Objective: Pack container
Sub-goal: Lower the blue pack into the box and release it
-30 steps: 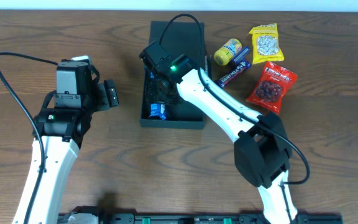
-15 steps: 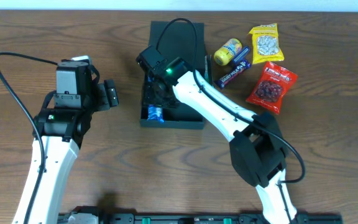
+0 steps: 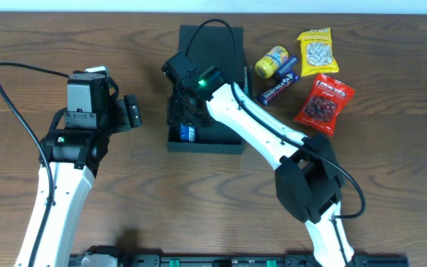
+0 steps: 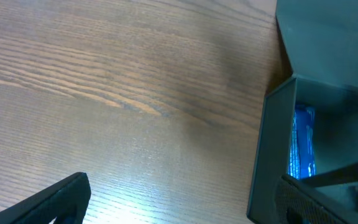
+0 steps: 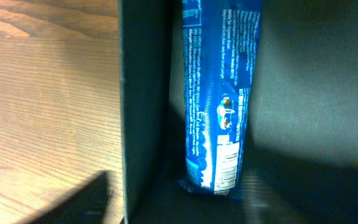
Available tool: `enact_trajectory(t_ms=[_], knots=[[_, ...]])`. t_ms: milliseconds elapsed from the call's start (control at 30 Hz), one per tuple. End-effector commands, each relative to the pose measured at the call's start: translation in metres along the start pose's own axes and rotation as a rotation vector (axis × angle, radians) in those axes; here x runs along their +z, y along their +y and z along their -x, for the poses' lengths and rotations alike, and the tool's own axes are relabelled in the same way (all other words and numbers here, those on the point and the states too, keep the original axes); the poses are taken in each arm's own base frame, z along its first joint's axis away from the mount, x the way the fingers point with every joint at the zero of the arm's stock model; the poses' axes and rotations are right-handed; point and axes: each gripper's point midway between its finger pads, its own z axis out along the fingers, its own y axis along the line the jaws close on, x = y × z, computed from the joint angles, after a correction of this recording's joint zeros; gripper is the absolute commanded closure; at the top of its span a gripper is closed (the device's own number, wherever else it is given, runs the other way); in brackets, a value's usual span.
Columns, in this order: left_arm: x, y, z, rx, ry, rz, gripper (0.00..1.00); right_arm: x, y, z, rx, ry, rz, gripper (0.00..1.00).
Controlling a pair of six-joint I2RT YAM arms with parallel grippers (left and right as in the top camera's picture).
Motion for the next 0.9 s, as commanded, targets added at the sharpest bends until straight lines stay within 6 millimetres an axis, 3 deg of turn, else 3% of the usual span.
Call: enact_trajectory(t_ms=[0, 33, 167, 300, 567, 867], knots=[[-0.010, -0.002, 0.015, 0.002, -0.045, -0.011, 0.05, -0.003, -0.005, 0.008, -0.019, -0.009, -0.011, 0.93], [-0.010, -0.002, 0.015, 0.002, -0.045, -0.012, 0.05, -0.004, -0.010, 0.008, -0.022, -0.010, -0.032, 0.98], [-0.010, -0.002, 0.015, 0.002, -0.046, -0.012, 0.05, -0.002, -0.034, 0.011, -0.044, -0.046, -0.151, 0.99], [-0.010, -0.007, 0.014, 0.002, -0.040, -0.040, 0.05, 0.009, -0.044, 0.010, -0.079, -0.041, -0.195, 0.99], [-0.010, -0.009, 0.013, 0.003, -0.036, -0.055, 0.04, 0.048, -0.058, -0.001, -0.072, 0.038, -0.236, 0.99], [-0.010, -0.009, 0.013, 0.003, -0.036, -0.055, 0.05, 0.069, -0.056, -0.012, -0.062, 0.105, -0.205, 0.99]])
